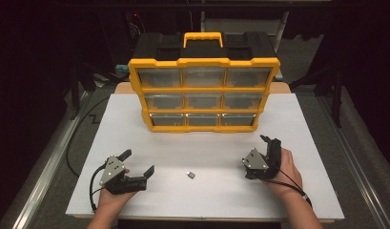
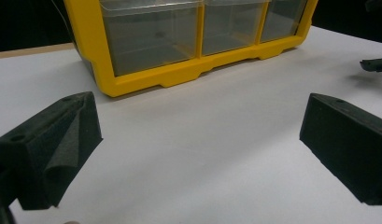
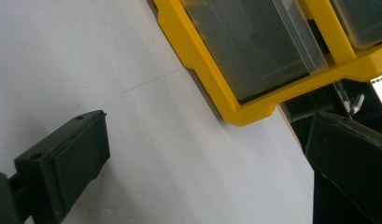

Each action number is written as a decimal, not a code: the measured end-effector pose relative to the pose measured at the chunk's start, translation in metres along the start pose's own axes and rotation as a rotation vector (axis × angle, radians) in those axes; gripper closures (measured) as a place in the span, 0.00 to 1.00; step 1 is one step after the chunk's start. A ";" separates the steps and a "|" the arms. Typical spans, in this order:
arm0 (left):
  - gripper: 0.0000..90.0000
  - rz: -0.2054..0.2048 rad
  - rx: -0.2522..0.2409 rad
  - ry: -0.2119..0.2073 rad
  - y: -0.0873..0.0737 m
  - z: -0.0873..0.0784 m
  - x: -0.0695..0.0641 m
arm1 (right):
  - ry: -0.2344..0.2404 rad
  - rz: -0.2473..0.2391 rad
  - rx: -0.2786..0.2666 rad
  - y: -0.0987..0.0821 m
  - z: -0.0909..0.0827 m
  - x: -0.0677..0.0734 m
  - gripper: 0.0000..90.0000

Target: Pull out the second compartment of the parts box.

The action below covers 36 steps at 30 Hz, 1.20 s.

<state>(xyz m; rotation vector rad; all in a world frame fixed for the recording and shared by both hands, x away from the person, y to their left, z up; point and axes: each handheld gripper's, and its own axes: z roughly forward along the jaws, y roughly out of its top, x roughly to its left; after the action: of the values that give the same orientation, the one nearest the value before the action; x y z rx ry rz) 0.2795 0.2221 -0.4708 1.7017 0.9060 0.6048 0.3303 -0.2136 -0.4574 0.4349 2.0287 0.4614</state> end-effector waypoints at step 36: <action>0.00 0.011 0.000 -0.008 0.000 0.000 -0.001 | -0.080 -0.346 0.068 0.016 -0.005 0.021 0.00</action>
<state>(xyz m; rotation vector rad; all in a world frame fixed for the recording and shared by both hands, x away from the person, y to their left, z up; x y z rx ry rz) 0.2791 0.2211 -0.4704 1.7090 0.8920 0.6051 0.3176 -0.1909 -0.4627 0.1340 1.9937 0.1603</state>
